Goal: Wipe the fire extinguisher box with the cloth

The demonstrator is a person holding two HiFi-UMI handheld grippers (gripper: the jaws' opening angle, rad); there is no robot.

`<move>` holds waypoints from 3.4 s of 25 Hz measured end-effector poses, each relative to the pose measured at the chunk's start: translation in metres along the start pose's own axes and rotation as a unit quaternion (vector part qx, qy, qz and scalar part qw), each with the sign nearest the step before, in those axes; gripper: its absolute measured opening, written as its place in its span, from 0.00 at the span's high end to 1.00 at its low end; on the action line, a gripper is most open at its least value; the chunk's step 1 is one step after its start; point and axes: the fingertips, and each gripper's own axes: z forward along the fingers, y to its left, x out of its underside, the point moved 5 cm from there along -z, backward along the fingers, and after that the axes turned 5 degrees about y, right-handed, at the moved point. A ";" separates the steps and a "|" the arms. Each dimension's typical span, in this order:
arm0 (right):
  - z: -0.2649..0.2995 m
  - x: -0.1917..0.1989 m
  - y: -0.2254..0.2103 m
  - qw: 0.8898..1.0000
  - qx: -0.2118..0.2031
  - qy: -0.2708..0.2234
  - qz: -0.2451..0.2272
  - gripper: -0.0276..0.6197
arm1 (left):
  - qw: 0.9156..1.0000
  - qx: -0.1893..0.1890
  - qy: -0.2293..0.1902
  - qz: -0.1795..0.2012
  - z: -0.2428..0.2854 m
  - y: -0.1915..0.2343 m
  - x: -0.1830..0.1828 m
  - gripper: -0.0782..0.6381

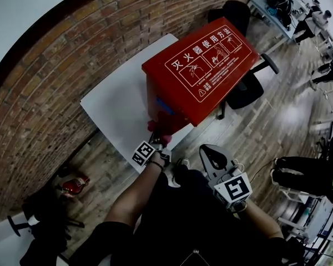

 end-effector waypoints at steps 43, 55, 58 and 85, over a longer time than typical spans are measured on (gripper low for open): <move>0.011 -0.002 -0.007 1.000 0.000 -0.001 0.013 0.93 | 0.976 0.176 0.007 -0.131 -0.057 -0.151 -0.012 0.72; 0.012 0.000 -0.007 1.000 0.000 0.000 0.014 0.93 | 0.965 0.227 0.004 -0.134 -0.071 -0.197 -0.016 0.72; 0.012 0.000 -0.007 1.000 0.000 0.000 0.015 0.93 | 0.962 0.235 0.005 -0.135 -0.074 -0.205 -0.016 0.72; 0.011 -0.001 -0.011 1.000 0.011 -0.005 0.020 0.93 | 0.946 0.286 0.008 -0.151 -0.095 -0.267 -0.018 0.72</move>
